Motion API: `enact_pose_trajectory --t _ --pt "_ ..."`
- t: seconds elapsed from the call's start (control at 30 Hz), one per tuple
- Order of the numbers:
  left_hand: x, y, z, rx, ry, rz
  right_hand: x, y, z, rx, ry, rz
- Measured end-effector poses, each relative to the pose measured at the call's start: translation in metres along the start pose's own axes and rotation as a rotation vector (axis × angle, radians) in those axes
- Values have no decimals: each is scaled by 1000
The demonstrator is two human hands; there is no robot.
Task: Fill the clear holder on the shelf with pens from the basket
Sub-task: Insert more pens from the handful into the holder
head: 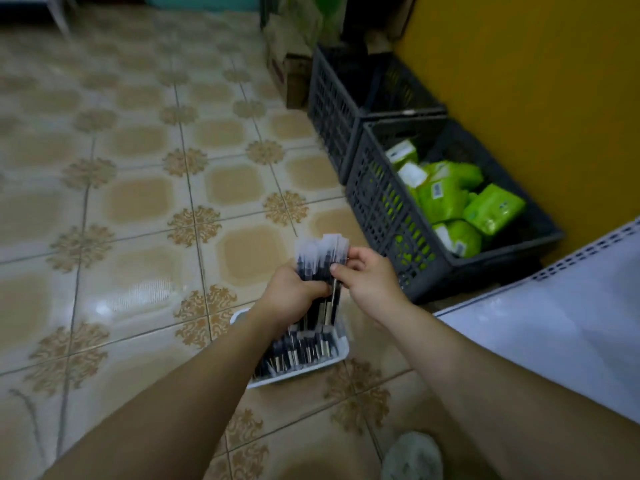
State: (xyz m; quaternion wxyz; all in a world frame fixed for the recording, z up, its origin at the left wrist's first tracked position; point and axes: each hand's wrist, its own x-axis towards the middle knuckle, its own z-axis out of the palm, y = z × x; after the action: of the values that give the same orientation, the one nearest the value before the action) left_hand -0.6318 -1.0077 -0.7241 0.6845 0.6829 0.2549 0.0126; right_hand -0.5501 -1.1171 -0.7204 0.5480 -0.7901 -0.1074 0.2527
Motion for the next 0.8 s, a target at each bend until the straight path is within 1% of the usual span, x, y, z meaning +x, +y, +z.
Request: enact_pose_trajectory --t 0.07,0.2,0.4,0.5,0.63,0.8 --pt "-22 43 10 10 -20 71 -25 -38 -22 -10 45 -72" --pt "-74 118 32 12 -7 235 -86 -108 -67 -22 143 -224" --pt "-168 209 75 -37 -154 454 -196 -182 -134 -2 296 -394" --pt "-213 240 99 -20 -204 537 -249 -202 -165 -23 360 -452" --pt "-267 272 134 60 -240 642 -314 -217 -204 -68 462 -515" --pt "-306 288 179 200 -273 734 -375 -214 -247 -125 558 -521"
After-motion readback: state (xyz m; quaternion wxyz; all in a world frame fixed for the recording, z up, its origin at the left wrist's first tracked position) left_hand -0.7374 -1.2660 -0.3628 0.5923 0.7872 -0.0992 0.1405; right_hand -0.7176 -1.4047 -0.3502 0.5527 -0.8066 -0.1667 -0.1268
